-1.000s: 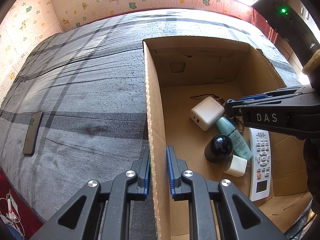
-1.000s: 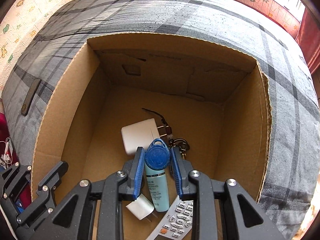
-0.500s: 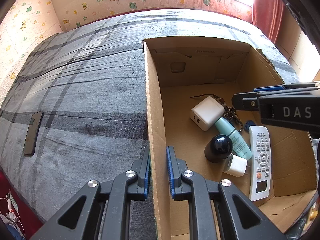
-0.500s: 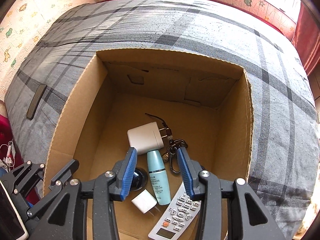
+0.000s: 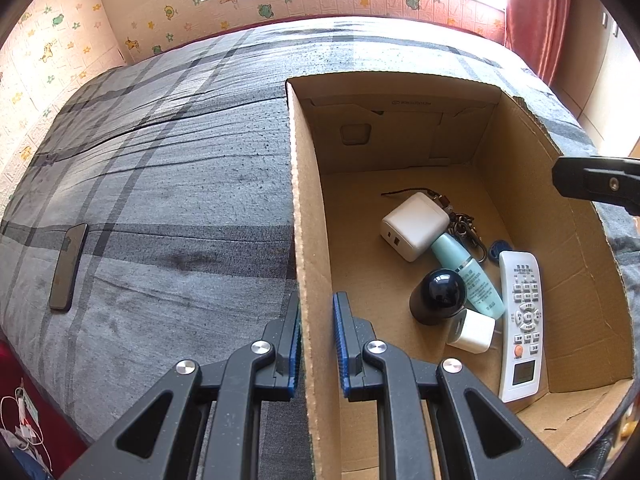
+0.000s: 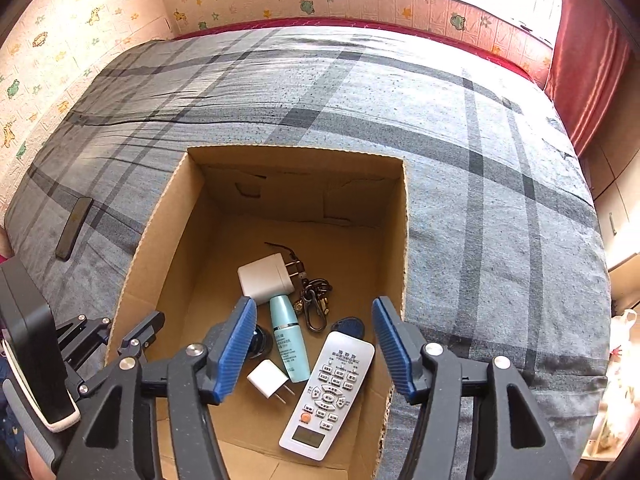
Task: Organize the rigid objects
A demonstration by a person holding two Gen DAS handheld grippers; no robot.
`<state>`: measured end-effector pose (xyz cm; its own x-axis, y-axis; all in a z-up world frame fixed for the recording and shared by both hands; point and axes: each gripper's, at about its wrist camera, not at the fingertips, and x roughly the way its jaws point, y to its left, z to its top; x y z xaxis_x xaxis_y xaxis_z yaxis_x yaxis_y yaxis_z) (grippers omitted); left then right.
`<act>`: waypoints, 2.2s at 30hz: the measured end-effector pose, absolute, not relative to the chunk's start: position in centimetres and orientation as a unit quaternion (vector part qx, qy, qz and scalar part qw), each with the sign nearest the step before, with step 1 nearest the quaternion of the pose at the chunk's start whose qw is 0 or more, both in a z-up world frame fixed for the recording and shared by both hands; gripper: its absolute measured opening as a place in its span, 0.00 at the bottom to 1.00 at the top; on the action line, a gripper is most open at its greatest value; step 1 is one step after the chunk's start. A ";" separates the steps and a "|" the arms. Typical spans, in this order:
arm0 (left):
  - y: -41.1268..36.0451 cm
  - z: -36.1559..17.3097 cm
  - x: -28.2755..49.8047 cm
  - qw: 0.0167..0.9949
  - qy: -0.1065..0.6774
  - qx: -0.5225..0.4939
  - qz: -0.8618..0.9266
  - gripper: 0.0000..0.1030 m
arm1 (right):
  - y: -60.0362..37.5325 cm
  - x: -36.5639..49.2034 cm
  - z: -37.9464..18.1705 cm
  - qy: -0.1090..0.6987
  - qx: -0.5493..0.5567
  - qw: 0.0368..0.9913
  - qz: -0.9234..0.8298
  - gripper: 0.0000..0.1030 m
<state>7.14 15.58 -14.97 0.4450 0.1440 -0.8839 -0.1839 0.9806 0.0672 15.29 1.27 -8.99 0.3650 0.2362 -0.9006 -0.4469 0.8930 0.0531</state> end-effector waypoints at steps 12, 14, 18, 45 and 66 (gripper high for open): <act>15.3 -14.9 7.2 0.849 0.519 -0.014 0.099 0.16 | -2.3 12.6 -7.0 0.505 -0.092 0.837 0.188 0.93; 15.3 -14.9 7.2 0.849 0.519 -0.014 0.099 0.16 | -2.7 12.0 -6.7 0.501 -0.092 0.840 0.186 0.99; 15.2 -14.9 7.2 0.848 0.520 -0.012 0.100 0.16 | -3.7 11.0 -6.1 0.493 -0.086 0.846 0.183 1.00; 13.4 -9.6 4.2 0.866 0.490 -0.003 0.097 0.87 | -5.7 8.0 -4.2 0.473 -0.066 0.859 0.182 1.00; 9.5 -1.8 -1.4 0.896 0.438 -0.010 0.071 1.00 | -6.5 4.0 -0.4 0.439 -0.080 0.874 0.194 1.00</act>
<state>-1.39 9.50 -1.77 0.6054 0.1182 -0.7871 -0.1365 0.9897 0.0436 3.96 -6.48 -0.40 0.5391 0.2685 -0.7983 -0.4088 0.9121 0.0307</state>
